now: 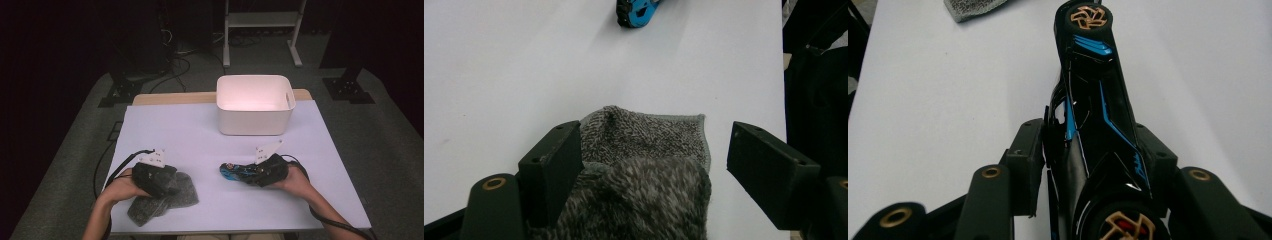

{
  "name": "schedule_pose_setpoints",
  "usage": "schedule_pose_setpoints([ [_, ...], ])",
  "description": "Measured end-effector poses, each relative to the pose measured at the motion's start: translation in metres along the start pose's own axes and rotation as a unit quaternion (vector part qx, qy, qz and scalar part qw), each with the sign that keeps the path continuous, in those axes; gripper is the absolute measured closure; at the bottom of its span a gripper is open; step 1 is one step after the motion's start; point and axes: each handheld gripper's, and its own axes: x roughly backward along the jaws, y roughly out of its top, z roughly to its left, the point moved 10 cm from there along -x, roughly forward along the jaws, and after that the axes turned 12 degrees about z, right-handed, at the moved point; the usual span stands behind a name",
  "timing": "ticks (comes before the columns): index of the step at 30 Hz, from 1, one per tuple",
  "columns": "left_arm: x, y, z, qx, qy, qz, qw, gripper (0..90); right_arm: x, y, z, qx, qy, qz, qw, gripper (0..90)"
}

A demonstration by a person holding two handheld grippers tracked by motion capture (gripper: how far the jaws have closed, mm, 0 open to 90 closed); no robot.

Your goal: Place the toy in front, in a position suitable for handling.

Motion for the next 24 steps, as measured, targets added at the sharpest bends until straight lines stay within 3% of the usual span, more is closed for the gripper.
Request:
schedule_pose_setpoints([
  [7, -0.001, 0.006, -0.001, -0.006, 0.0, -0.006, 1.0, 21.3, -0.005, 0.003, -0.002, -0.005, 0.021, 0.024, 0.9995, 53.5],
  [11, -0.002, 0.005, -0.001, -0.005, -0.002, -0.003, 1.0, 21.0, -0.005, 0.003, -0.001, 0.003, 0.028, 0.015, 0.9995, 55.4],
  [15, -0.002, 0.001, -0.001, -0.003, -0.003, 0.0, 1.0, 20.4, -0.005, 0.007, 0.003, -0.007, 0.044, 0.007, 0.999, 55.9],
  [22, 0.003, -0.002, -0.003, -0.001, -0.002, -0.003, 1.0, 20.1, -0.01, 0.02, 0.037, 0.024, 0.089, 0.003, 0.9957, 55.9],
  [24, 0.003, -0.003, -0.003, -0.002, -0.002, -0.001, 1.0, 20.1, -0.009, 0.023, 0.049, 0.028, 0.111, -0.002, 0.9934, 55.9],
])
